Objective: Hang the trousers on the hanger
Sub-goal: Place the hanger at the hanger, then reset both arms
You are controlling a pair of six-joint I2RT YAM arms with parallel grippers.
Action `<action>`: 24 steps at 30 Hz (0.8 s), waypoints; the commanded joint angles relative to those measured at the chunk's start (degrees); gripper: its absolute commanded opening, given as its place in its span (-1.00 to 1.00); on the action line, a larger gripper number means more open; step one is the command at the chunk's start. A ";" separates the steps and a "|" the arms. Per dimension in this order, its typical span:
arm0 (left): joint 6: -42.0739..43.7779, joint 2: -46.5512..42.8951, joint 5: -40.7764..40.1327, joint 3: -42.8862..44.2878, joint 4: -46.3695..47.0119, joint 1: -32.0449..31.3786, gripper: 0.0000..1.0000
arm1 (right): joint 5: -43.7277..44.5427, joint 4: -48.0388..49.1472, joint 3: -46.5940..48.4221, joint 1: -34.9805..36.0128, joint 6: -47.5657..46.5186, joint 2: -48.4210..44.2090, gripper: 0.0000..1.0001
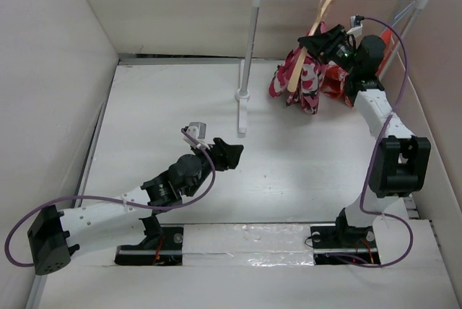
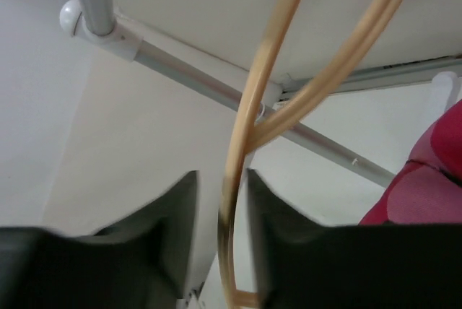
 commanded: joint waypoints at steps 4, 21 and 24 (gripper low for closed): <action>-0.20 -0.80 0.20 0.27 1.37 0.17 0.26 | 0.33 11.62 -6.61 -0.52 -6.92 -6.97 0.38; 2.52 -3.17 -4.19 8.00 -3.37 0.17 0.34 | 2.09 3.10 -23.04 -4.39 -24.25 -38.85 1.00; 2.52 -6.24 -4.99 7.83 -3.28 0.17 0.35 | -0.98 2.92 -31.13 -2.81 -25.04 -48.87 1.00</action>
